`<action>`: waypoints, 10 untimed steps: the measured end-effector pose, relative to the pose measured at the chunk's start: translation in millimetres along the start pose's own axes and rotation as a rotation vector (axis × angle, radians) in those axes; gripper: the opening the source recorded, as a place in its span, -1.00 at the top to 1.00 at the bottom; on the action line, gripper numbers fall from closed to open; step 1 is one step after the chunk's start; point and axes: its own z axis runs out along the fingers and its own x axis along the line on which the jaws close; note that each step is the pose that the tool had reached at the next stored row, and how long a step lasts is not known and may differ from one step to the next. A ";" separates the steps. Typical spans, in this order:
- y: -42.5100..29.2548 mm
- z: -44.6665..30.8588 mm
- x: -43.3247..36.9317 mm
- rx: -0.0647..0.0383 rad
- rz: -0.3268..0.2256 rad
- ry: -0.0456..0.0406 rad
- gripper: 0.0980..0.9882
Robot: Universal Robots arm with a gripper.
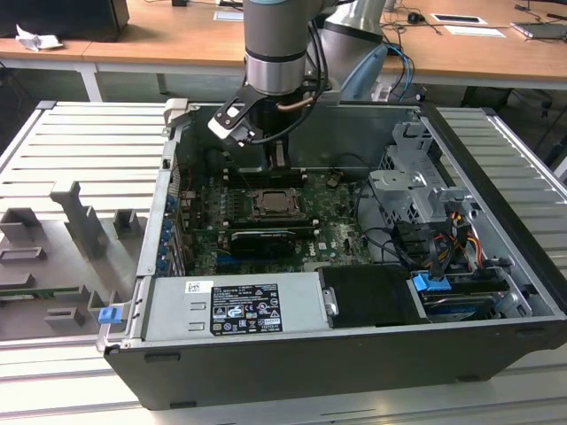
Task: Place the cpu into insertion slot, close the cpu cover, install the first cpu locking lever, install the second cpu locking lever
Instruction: 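Install the first cpu locking lever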
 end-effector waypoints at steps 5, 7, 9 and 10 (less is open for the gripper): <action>0.5 -8.9 0.1 0.000 0.000 -0.0010 0.98; 0.5 -9.8 0.1 0.000 0.000 -0.0009 0.98; 0.6 -11.2 0.1 0.000 0.000 -0.0012 0.98; 0.6 -12.7 0.1 0.000 0.000 -0.0012 0.98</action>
